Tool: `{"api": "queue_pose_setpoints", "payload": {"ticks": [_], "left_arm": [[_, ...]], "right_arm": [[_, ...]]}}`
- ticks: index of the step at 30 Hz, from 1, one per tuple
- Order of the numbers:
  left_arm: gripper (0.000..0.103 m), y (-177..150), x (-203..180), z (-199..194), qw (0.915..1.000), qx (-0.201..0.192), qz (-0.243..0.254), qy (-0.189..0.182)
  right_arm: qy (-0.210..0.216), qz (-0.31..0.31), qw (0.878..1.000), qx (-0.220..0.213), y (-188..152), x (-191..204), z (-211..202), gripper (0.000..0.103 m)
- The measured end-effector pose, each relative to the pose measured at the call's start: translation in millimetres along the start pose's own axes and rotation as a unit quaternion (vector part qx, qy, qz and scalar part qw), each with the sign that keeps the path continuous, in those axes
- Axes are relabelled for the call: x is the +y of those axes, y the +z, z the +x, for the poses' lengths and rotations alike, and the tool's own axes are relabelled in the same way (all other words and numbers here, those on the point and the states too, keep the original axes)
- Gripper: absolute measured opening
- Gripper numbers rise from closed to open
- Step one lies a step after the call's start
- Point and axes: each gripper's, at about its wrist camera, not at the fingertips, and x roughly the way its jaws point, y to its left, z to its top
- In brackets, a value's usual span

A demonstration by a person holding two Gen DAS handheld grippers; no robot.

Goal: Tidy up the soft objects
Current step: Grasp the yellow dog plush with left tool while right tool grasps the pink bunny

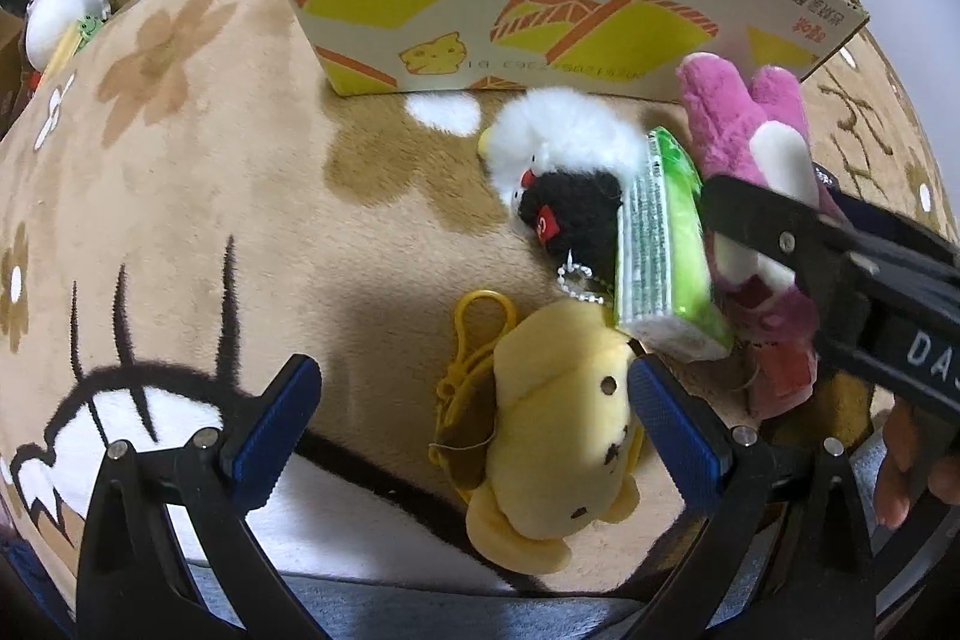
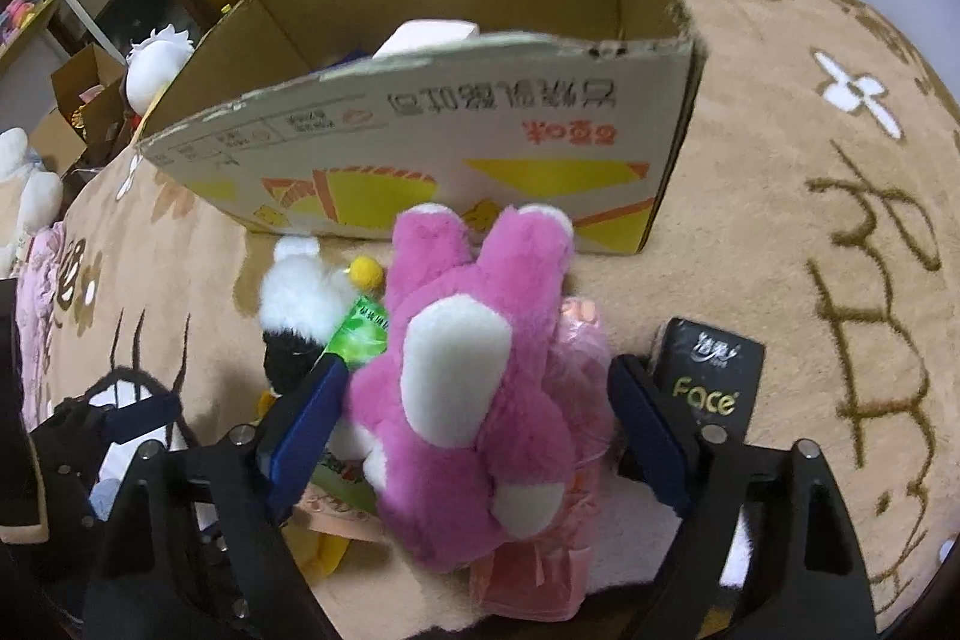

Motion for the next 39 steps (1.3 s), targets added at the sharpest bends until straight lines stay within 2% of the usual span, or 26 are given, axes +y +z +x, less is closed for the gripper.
{"api": "queue_pose_setpoints", "payload": {"ticks": [3,8,12,16,17,20,23,29,35,39], "left_arm": [[0.102,1.7,2.3,3.3,0.9999,0.003,-0.01,-0.002],[0.103,3.3,0.2,9.4,0.9997,0.011,-0.021,-0.01],[0.098,1.4,-7.8,9.6,0.9999,0.006,-0.009,-0.008],[0.077,-1.1,-19.8,5.3,0.9999,-0.007,-0.004,-0.013],[0.067,-1.7,-23.6,3.5,0.9998,-0.011,0.001,-0.017],[0.045,-4.8,-34.7,-1.5,0.9992,-0.016,0.014,-0.035],[0.04,-7.6,-41.8,-7.1,0.999,-0.029,0.024,-0.024],[0.034,-10.0,-37.0,-21.5,0.9986,-0.05,0.012,-0.011],[0.033,-5.6,-13.6,-25.4,0.9975,-0.07,-0.011,0.004],[0.033,-7.3,-5.4,-33.4,0.9958,-0.088,-0.018,0.014]], "right_arm": [[0.012,0.008,1.0,0.01,-3.0,-3.5,4.5,0.085],[0.011,-0.007,1.0,0.002,-3.6,3.0,0.3,0.068],[0.003,-0.018,1.0,-0.002,-3.6,7.4,-2.5,0.067],[0.001,-0.018,1.0,-0.006,-2.4,7.2,-6.2,0.063],[-0.001,-0.02,1.0,-0.008,-2.9,7.2,-8.1,0.063],[-0.007,-0.028,1.0,-0.011,-3.2,10.3,-11.1,0.06],[-0.005,-0.033,0.999,-0.012,-4.3,9.0,-15.9,0.058],[0.004,-0.039,0.999,-0.023,-4.0,9.6,-25.2,0.041],[0.024,-0.026,0.999,-0.014,-4.2,6.1,-18.6,0.036],[0.019,-0.027,0.999,-0.018,-3.8,7.2,-20.4,0.033]]}}
